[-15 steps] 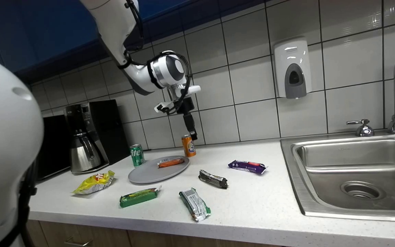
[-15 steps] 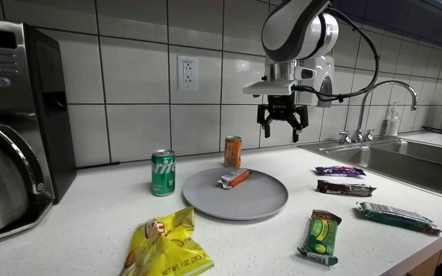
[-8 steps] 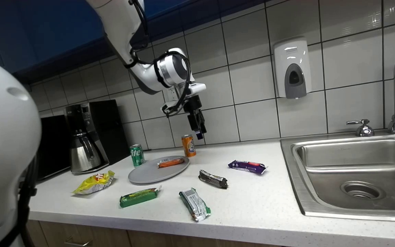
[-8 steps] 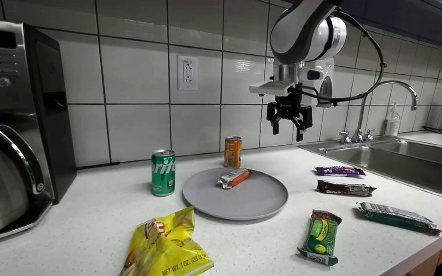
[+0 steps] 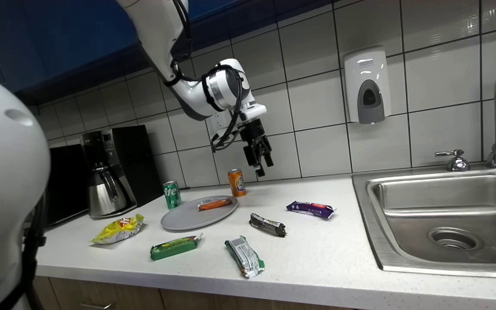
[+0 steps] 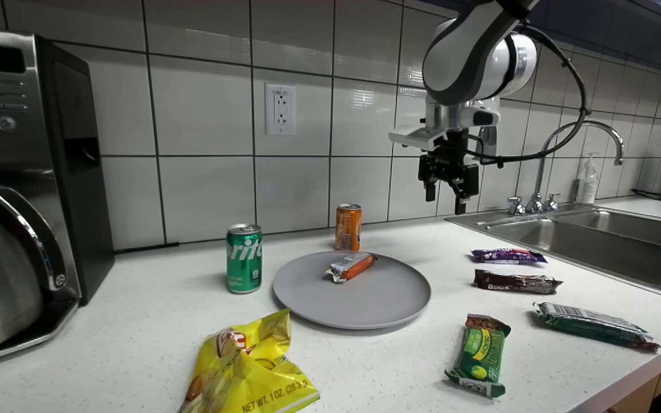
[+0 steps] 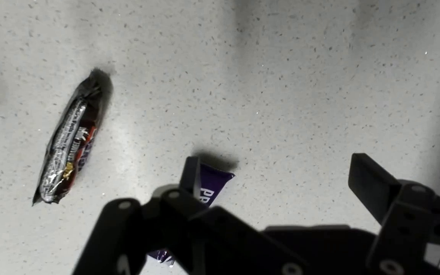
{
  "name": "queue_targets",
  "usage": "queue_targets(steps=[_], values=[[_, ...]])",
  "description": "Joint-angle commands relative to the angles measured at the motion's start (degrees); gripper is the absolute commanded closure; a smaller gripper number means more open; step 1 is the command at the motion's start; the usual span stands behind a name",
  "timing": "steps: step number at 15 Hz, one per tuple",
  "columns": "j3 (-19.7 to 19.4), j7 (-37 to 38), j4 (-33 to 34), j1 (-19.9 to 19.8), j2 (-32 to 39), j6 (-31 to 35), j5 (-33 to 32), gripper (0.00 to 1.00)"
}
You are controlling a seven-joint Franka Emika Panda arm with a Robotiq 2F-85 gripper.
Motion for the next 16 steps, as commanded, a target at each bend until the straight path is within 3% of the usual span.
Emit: queue_targets(steps=[1, 10, 16], values=[[-0.35, 5.13, -4.3, -0.58, -3.98, 1.64, -2.35, 0.0], [-1.38, 11.92, -10.42, -3.08, -8.55, 1.49, -3.07, 0.0], [-1.62, 11.43, -13.16, -6.46, -10.21, 0.91, -2.43, 0.0]])
